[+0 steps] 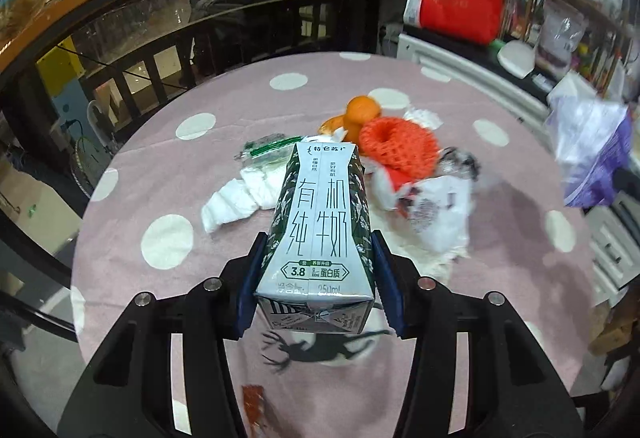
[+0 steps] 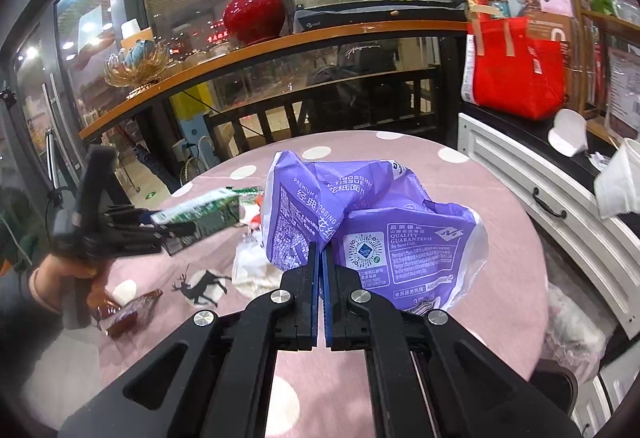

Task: Collect trash
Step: 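Carry the purple bag and milk carton over the black trash bin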

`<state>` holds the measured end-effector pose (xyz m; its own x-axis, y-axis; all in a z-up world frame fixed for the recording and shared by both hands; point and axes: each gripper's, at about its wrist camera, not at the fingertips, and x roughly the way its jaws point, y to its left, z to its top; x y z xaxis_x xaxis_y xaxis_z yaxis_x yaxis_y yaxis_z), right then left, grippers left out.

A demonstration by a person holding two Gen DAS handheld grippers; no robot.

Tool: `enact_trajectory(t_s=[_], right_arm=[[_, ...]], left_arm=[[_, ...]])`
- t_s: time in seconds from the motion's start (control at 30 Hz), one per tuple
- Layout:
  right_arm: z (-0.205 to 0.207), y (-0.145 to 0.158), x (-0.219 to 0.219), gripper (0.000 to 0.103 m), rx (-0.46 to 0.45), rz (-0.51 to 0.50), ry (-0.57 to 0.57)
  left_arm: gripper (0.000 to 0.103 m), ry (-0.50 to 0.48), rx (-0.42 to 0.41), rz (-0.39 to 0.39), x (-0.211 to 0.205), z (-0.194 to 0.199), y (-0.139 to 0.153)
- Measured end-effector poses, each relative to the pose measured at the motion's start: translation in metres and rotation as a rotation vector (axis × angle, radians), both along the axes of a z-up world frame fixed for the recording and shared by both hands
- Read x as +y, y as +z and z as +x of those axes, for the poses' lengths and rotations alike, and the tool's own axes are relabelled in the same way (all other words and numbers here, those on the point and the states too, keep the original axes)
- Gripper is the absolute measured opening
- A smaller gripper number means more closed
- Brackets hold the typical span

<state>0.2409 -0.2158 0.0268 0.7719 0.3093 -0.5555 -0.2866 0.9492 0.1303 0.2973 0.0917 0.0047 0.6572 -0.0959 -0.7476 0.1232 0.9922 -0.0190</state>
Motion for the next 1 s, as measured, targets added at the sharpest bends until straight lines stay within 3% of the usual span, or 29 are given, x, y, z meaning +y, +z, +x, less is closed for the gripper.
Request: enact_trajectory(t_s=[0.27,0.63,0.83,1.0], right_arm=[[-0.049,-0.007,-0.047,0.003,0.0,-0.002,-0.094],[-0.118,-0.029,-0.131,0.003,0.033,-0.004,-0.335],[-0.134,-0.068,-0.182,0.003,0.132,0.028,-0.462],[-0.126,-0.119,-0.22,0.003,0.271,0.092,-0.546]], left_arm=[[0.051,-0.094,-0.105,-0.119,-0.044,-0.061,0.031],[0.051,-0.291,-0.185,-0.201,-0.138,-0.101,0.036],[0.051,-0.381,-0.141,-0.254,-0.191,-0.1,0.021],[0.051,-0.443,-0.144,-0.248,-0.228,-0.103,0.015]])
